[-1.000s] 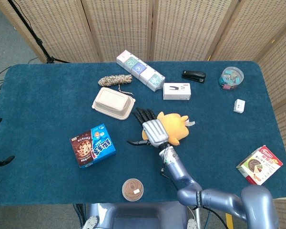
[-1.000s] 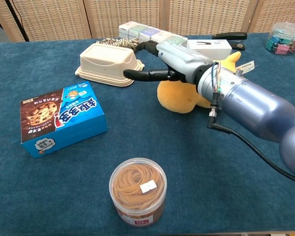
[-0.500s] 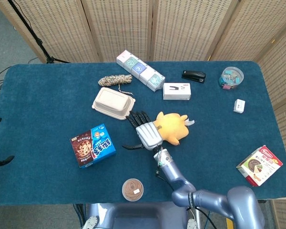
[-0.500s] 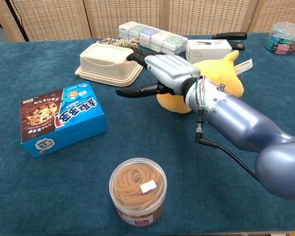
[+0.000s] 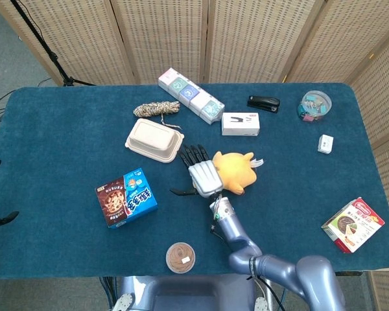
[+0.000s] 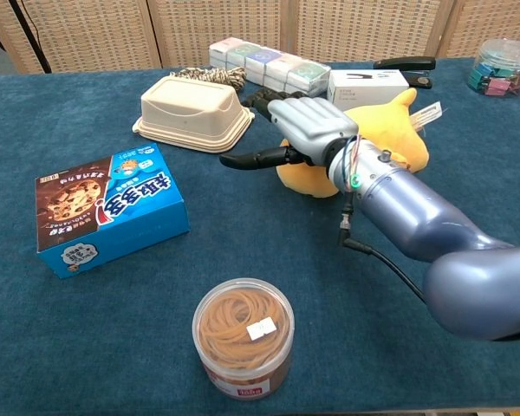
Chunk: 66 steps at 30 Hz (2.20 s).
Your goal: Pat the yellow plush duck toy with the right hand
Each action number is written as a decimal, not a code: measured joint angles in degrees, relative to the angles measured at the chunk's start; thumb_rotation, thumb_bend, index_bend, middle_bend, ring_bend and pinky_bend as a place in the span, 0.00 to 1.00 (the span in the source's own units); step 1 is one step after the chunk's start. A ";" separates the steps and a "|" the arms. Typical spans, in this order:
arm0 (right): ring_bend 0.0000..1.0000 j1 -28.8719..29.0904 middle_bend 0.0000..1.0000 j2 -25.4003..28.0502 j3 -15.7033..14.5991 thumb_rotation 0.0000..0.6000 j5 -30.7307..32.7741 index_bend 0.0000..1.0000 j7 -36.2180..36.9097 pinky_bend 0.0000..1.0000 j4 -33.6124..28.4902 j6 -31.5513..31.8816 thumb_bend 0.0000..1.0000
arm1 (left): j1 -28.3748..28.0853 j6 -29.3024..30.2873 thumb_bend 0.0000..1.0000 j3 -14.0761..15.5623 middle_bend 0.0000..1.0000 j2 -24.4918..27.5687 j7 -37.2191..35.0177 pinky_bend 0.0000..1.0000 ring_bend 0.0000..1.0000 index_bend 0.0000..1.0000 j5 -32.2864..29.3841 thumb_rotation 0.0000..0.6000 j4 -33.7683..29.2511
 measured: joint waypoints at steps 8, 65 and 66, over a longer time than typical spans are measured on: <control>0.00 -3.44 0.00 6.25 2.79 0.12 8.05 0.00 0.34 0.00 -8.18 -4.92 0.00 | -0.10 -0.09 0.00 0.14 0.00 -0.22 0.91 0.00 0.00 0.00 0.05 1.00 -0.29; 0.00 -25.12 0.00 44.26 -13.51 0.12 -10.94 0.00 -4.35 0.00 -42.12 21.51 0.00 | 2.34 2.46 0.00 2.50 0.00 -0.36 -0.24 0.00 0.00 0.00 3.57 1.00 0.16; 0.00 -26.13 0.00 45.19 -14.13 0.12 -11.66 0.00 -3.41 0.00 -41.79 22.43 0.00 | 2.42 2.60 0.00 2.58 0.00 -0.47 -0.04 0.00 0.00 0.00 3.74 1.00 0.10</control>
